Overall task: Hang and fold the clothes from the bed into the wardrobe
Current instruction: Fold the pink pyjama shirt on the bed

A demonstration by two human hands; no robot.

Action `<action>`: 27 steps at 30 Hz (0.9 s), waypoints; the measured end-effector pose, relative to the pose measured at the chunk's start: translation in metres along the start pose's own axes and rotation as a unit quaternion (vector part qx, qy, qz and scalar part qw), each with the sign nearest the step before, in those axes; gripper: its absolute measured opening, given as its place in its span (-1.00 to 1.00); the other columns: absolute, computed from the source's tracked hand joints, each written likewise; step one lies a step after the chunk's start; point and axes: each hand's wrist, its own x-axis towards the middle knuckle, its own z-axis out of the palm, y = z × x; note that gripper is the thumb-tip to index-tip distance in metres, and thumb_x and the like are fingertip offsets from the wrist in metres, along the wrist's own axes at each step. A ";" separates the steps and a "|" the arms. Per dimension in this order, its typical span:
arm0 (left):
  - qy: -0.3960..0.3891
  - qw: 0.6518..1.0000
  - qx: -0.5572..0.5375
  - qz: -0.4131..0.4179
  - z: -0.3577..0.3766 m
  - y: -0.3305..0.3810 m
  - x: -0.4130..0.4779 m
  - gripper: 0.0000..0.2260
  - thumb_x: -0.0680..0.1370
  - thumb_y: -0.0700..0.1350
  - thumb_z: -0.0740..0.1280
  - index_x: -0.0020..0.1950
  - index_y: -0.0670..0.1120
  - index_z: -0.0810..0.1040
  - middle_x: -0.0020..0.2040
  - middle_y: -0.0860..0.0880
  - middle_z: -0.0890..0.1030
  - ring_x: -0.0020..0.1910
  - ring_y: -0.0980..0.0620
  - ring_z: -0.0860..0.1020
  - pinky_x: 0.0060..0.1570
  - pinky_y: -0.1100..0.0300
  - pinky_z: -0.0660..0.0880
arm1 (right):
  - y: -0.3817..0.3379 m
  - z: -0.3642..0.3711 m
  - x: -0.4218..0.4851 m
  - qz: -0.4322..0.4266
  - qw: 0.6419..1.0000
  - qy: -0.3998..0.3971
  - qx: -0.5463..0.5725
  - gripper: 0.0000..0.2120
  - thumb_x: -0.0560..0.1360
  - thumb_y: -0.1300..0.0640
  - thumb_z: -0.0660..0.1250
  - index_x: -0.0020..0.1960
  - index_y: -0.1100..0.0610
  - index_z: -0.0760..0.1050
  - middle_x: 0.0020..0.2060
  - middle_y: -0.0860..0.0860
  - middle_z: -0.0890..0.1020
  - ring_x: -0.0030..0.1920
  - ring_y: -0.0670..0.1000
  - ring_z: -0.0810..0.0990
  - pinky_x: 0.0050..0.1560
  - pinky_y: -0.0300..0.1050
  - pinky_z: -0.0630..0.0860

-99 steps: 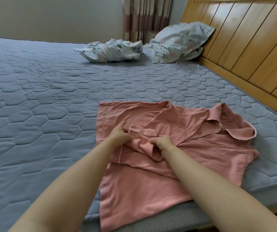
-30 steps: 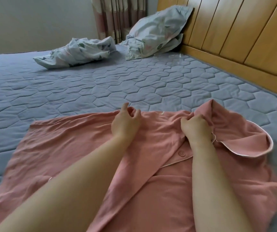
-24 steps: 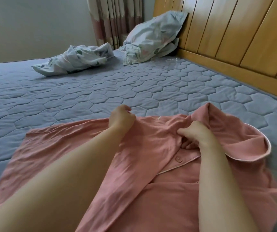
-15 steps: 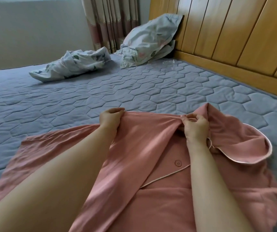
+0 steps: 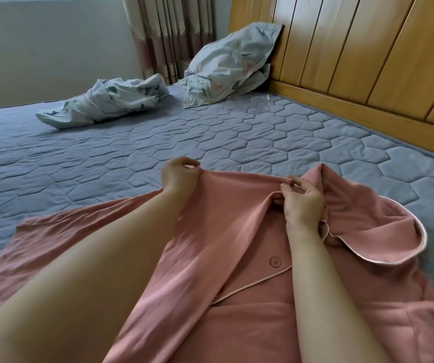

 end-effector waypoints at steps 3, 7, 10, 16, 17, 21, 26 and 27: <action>0.002 0.999 0.047 0.008 0.007 0.005 -0.005 -0.78 0.53 -0.19 0.27 0.13 -0.06 0.61 0.12 -0.11 0.62 0.14 -0.07 0.53 0.13 0.18 0.40 | 0.005 0.001 -0.004 -0.063 0.993 -0.003 -0.097 -0.59 0.49 0.41 0.23 0.33 0.31 0.41 0.12 0.21 0.62 0.11 -0.04 0.58 0.04 -0.53 0.37; -0.024 0.948 0.267 0.174 0.014 0.003 -0.035 -0.62 0.51 -0.22 0.21 0.33 -0.09 0.44 0.23 -0.12 0.44 0.23 -0.13 0.39 0.18 0.01 0.34 | 0.002 0.010 -0.015 -0.203 0.943 -0.011 -0.265 -0.52 0.49 0.36 0.16 0.41 0.28 0.31 0.28 0.23 0.48 0.32 0.17 0.41 0.31 -0.18 0.27; -0.044 0.880 0.264 0.392 0.014 -0.002 -0.066 -0.76 0.42 -0.22 0.24 0.03 -0.14 0.59 0.04 -0.12 0.55 0.05 -0.17 0.49 0.07 -0.01 0.40 | -0.006 0.009 -0.019 -0.315 0.887 0.031 -0.336 -0.63 0.42 0.32 0.19 0.20 0.27 0.53 0.14 0.24 0.53 0.17 0.25 0.46 0.22 0.09 0.36; -0.182 0.888 0.295 0.303 0.025 -0.034 -0.061 -0.62 0.63 -0.05 0.10 0.44 -0.06 0.38 0.46 -0.04 0.35 0.47 -0.04 0.25 0.44 0.08 0.07 | 0.005 0.012 -0.016 -0.138 0.719 -0.278 -0.622 -0.51 0.57 0.08 -0.01 0.50 0.04 0.20 0.54 0.01 0.09 0.53 0.02 -0.03 0.46 0.22 -0.16; -0.206 0.877 0.324 0.289 0.027 -0.038 -0.053 -0.59 0.65 0.01 0.03 0.50 -0.01 0.27 0.52 -0.01 0.23 0.52 0.00 0.13 0.47 0.10 -0.05 | 0.008 0.009 -0.012 -0.094 0.717 -0.289 -0.628 -0.48 0.58 0.07 -0.03 0.54 0.01 0.09 0.56 -0.01 -0.03 0.54 0.00 -0.14 0.45 0.24 -0.23; -0.250 0.849 0.426 0.186 0.015 -0.050 -0.020 -0.52 0.64 0.18 -0.13 0.56 0.14 0.01 0.58 0.07 -0.02 0.55 0.00 -0.11 0.47 -0.11 -0.20 | 0.010 0.007 -0.015 -0.073 0.717 -0.255 -0.645 -0.45 0.58 0.05 -0.05 0.56 -0.01 -0.02 0.56 0.01 -0.14 0.54 0.03 -0.24 0.43 0.26 -0.27; -0.138 0.899 0.398 0.117 -0.015 -0.063 -0.005 -0.51 0.63 0.17 -0.07 0.55 0.07 0.10 0.55 -0.03 0.15 0.54 -0.08 0.04 0.45 -0.12 -0.05 | 0.002 0.033 -0.035 -0.195 0.709 -0.217 -0.641 -0.41 0.57 0.08 -0.01 0.56 0.13 -0.05 0.55 0.09 -0.16 0.53 0.13 -0.28 0.40 0.33 -0.29; -0.113 0.906 0.380 0.148 -0.021 -0.067 -0.007 -0.55 0.63 0.13 -0.01 0.50 0.04 0.23 0.49 -0.06 0.29 0.49 -0.10 0.17 0.43 -0.08 0.07 | 0.002 0.040 -0.042 -0.230 0.711 -0.237 -0.620 -0.41 0.57 0.09 0.00 0.56 0.12 -0.05 0.55 0.08 -0.16 0.53 0.12 -0.28 0.41 0.31 -0.31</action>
